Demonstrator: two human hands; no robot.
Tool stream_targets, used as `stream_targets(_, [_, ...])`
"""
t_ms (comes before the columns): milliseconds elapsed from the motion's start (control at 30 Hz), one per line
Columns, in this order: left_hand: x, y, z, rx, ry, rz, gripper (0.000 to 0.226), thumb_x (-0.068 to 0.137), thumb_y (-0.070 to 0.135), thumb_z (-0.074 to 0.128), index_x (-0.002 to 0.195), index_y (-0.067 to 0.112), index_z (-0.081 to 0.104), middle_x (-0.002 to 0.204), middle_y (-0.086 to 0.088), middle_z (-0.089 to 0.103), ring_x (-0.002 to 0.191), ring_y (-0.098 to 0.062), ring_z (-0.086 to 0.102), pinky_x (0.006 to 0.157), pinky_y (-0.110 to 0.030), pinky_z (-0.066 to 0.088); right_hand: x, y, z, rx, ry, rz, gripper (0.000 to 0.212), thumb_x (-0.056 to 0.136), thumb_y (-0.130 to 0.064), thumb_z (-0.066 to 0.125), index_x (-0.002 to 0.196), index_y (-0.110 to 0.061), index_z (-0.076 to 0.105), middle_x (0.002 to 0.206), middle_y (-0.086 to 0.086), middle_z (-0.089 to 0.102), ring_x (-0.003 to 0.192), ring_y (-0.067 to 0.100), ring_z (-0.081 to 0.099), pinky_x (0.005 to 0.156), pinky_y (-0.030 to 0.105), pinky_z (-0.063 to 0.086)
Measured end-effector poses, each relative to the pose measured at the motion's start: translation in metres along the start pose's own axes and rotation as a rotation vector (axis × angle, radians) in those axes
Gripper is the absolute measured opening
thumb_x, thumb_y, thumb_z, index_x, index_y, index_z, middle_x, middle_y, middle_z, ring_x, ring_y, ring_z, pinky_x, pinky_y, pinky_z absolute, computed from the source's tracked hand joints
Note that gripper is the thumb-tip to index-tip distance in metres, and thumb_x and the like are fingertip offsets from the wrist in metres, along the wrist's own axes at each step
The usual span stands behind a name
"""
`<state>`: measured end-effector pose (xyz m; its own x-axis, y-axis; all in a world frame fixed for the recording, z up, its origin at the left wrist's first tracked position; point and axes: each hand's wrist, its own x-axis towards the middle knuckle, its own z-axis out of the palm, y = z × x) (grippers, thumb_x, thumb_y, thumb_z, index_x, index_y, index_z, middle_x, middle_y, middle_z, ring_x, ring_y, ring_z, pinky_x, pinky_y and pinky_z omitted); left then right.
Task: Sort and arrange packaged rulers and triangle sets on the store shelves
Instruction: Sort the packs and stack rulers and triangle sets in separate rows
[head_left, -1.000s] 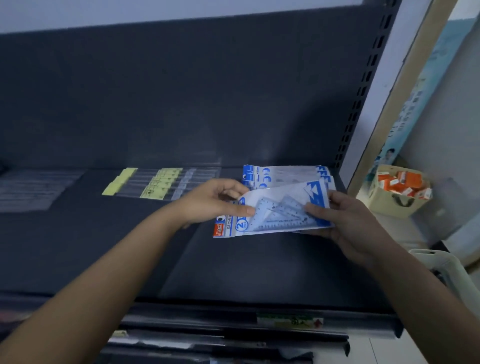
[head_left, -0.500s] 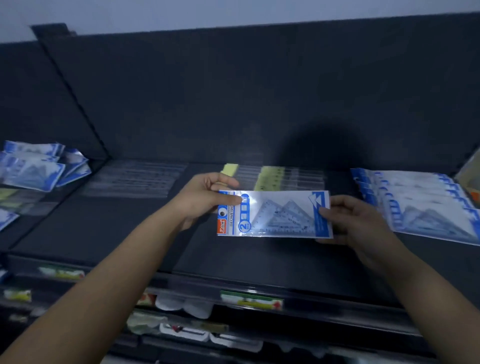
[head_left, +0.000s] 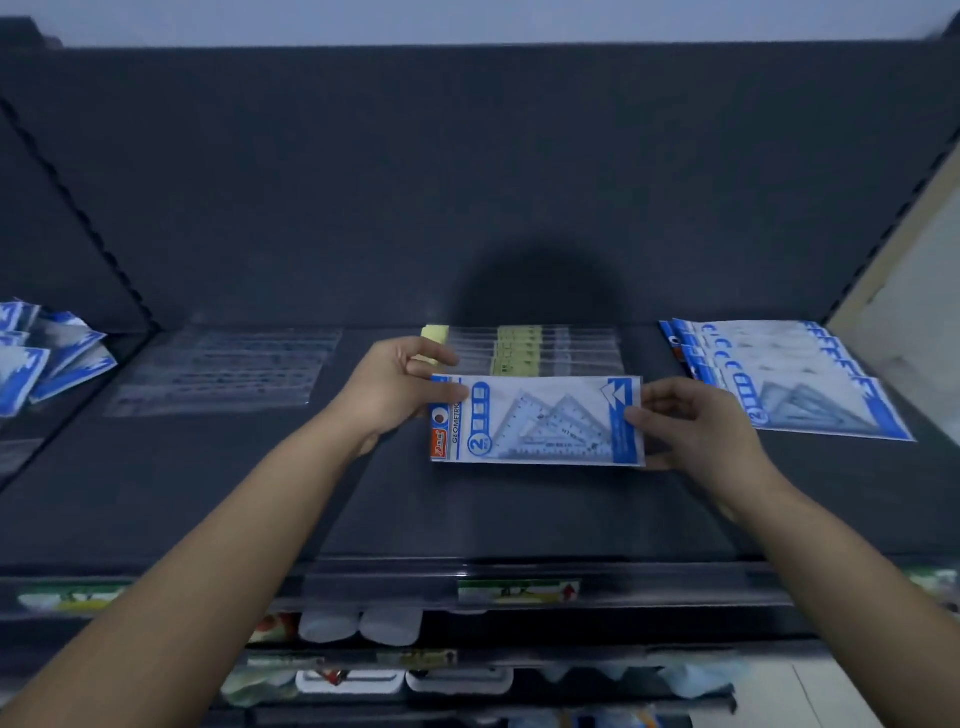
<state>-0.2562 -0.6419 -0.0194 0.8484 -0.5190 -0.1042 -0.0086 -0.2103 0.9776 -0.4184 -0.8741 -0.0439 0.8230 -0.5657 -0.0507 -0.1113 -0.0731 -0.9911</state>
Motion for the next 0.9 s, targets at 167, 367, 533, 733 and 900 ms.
stream_targets(167, [0.016, 0.017, 0.065, 0.1, -0.071, 0.042, 0.028, 0.072, -0.003, 0.078, 0.095, 0.007, 0.065, 0.081, -0.008, 0.068, 0.057, -0.004, 0.066, 0.05, -0.014, 0.049, -0.001, 0.006, -0.065, -0.015, 0.108, -0.007, 0.013, 0.08, -0.003, 0.071, 0.082, -0.014, 0.064, 0.063, -0.003, 0.062, 0.05, 0.009, 0.061, 0.045, 0.025, 0.051])
stream_targets(367, [0.036, 0.036, 0.177, 0.122, -0.167, 0.076, 0.028, 0.072, -0.006, 0.076, 0.092, 0.009, 0.063, 0.08, -0.007, 0.067, 0.061, -0.008, 0.065, 0.053, -0.016, 0.05, 0.014, 0.013, -0.178, -0.106, 0.202, -0.03, 0.013, 0.081, -0.001, 0.07, 0.081, -0.01, 0.061, 0.065, 0.001, 0.056, 0.044, 0.008, 0.056, 0.04, 0.025, 0.049])
stream_targets(533, [0.054, 0.045, 0.249, 0.237, -0.148, 0.138, 0.029, 0.072, -0.006, 0.076, 0.091, 0.011, 0.062, 0.076, -0.006, 0.065, 0.058, -0.008, 0.063, 0.053, -0.016, 0.05, 0.037, 0.025, -0.243, -0.299, 0.223, -0.037, 0.008, 0.081, -0.005, 0.07, 0.086, -0.009, 0.064, 0.076, 0.008, 0.061, 0.046, 0.013, 0.057, 0.038, 0.024, 0.048])
stream_targets(733, [0.062, 0.03, 0.266, 0.445, -0.046, 0.149, 0.036, 0.066, 0.002, 0.083, 0.09, 0.016, 0.061, 0.081, 0.001, 0.063, 0.058, -0.009, 0.053, 0.059, -0.023, 0.045, 0.055, 0.041, -0.254, -0.77, 0.152, -0.094, 0.015, 0.081, -0.021, 0.069, 0.094, -0.022, 0.062, 0.085, -0.006, 0.065, 0.073, 0.007, 0.057, 0.059, 0.02, 0.037])
stream_targets(900, [0.054, 0.023, 0.251, 0.6, 0.072, 0.233, 0.029, 0.074, 0.026, 0.08, 0.094, 0.024, 0.059, 0.09, 0.01, 0.061, 0.061, 0.001, 0.052, 0.06, -0.018, 0.043, 0.056, 0.033, -0.24, -0.976, 0.199, -0.319, 0.042, 0.082, -0.02, 0.065, 0.122, -0.017, 0.052, 0.123, 0.007, 0.052, 0.105, 0.026, 0.051, 0.076, 0.03, 0.037])
